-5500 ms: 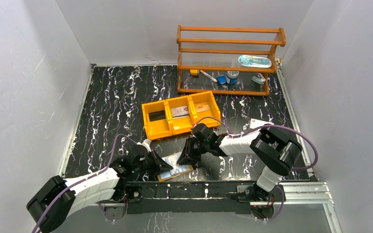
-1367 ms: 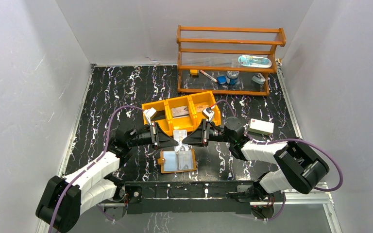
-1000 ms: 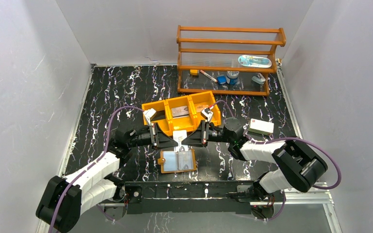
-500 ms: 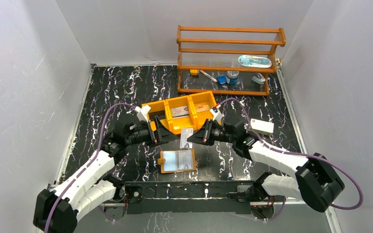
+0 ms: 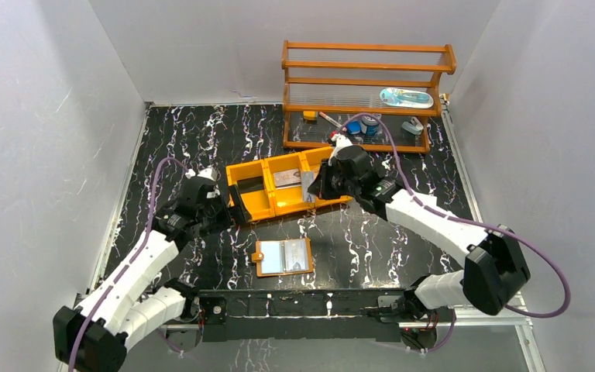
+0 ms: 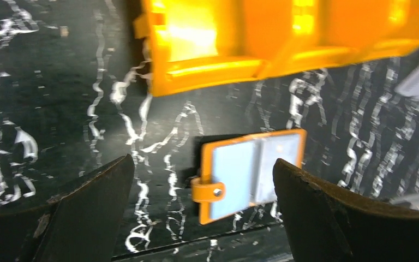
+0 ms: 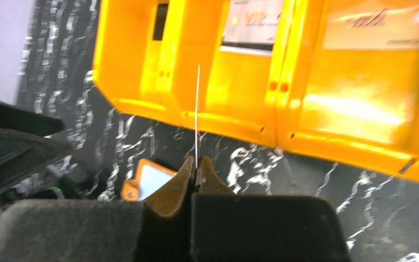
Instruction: Take the credit cards out of the card holder
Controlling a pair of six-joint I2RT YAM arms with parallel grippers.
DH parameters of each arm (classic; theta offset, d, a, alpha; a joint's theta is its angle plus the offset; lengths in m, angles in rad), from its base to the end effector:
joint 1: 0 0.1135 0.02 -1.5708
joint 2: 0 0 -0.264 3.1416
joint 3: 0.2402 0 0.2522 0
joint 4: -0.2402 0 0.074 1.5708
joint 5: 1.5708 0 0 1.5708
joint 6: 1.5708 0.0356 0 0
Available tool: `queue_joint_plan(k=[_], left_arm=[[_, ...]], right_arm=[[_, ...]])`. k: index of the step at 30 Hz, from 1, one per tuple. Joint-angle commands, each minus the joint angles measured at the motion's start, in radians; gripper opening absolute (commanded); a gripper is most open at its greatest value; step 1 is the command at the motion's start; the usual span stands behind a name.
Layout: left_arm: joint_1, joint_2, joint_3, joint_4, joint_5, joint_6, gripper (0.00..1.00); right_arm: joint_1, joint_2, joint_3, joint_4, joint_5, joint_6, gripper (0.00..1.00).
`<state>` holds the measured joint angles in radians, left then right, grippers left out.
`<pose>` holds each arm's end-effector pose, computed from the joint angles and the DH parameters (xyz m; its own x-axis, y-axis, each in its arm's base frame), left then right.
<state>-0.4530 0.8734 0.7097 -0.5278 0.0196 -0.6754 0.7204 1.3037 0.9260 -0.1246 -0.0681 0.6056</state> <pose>0.1672 -0.0822 0.2652 -0.7296 -0.3401 -0.5934 -0.0064 0.8709 -0.4913 0.2210 0.1972 0.2808 -0.6977 0.1433 -0.7020 -0.3720 0.7649 0.5259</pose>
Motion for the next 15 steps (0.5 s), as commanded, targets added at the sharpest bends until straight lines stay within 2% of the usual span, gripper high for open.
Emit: queue_joint_plan(k=[1, 5, 7, 15], left_arm=[[0.098, 0.087, 0.052, -0.102, -0.061, 0.077, 0.98], [0.268, 0.096, 0.038, -0.084, 0.042, 0.108, 0.98], [0.316, 0.085, 0.034, -0.082, 0.05, 0.123, 0.98], [0.326, 0.024, 0.027, -0.073, -0.028, 0.159, 0.98]], right_arm=[[0.022, 0.074, 0.133, -0.048, 0.135, -0.256, 0.0], [0.069, 0.145, 0.217, -0.043, 0.228, -0.442, 0.0], [0.09, 0.169, 0.245, -0.025, 0.271, -0.527, 0.0], [0.159, 0.262, 0.225, 0.149, 0.279, -0.994, 0.0]])
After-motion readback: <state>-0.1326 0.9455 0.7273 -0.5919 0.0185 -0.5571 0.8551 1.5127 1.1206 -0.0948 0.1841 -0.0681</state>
